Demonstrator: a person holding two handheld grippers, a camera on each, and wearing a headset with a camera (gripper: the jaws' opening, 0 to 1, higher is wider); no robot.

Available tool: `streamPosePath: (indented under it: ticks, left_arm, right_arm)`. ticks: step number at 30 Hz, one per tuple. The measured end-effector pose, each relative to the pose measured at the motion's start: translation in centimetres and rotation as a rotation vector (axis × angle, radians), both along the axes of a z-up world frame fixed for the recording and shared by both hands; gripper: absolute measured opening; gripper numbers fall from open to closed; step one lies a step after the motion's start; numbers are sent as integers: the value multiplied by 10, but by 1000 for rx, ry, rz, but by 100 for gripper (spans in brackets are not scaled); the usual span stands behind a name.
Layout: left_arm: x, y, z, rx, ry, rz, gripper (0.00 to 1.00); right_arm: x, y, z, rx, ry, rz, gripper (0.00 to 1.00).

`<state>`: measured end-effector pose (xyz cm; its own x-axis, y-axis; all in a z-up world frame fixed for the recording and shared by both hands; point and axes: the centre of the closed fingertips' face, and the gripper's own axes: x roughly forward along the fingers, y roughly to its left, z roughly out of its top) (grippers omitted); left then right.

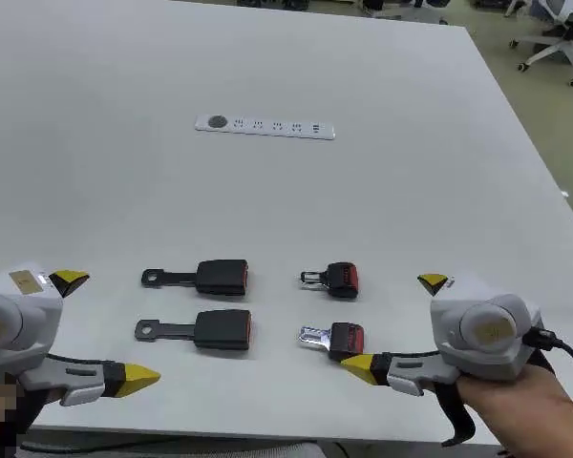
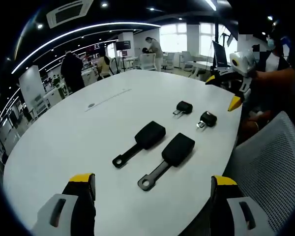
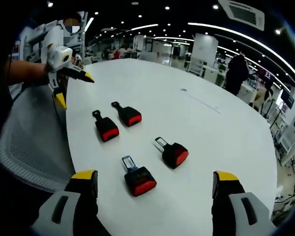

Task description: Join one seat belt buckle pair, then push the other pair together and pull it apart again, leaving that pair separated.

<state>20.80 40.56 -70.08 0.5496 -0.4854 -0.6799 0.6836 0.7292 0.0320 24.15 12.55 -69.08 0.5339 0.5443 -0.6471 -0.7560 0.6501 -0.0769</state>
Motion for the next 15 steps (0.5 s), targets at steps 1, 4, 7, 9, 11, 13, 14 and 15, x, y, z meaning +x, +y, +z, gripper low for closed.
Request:
streamPosePath:
  ticks: [1,4,7,9,11,13,14,15]
  left_arm:
    - [0,0,0,-2,2,3,99]
    - [0,0,-1,-4,5,4,99]
    - [0,0,-1,-6,11,3,100]
    - [0,0,-1,-8,12,2,100]
    - [0,-1,-1,-8,12,3,100]
    - [0,-1,-1,-9,13,4,100]
    - [0,-1,-1,-10,13,5,100]
    - [0,-1,-1,-10,13,5,100]
  right_arm:
    - [0,-1,-1,2,2,-4,97]
    - [2,-4,-3,0,1,-12,98]
    - [3,-5,-4,-12,-5,-11,99]
    - [3,-5,-4,-6,1,-16,99]
    - [3,-4,-5,-7,3,-13,99]
    - [4,-4,-4,-5,3,-17,99]
    - [4,-4,-5,-5,2,-16,99]
    - [4,-4,-5,-5,3,-16,99]
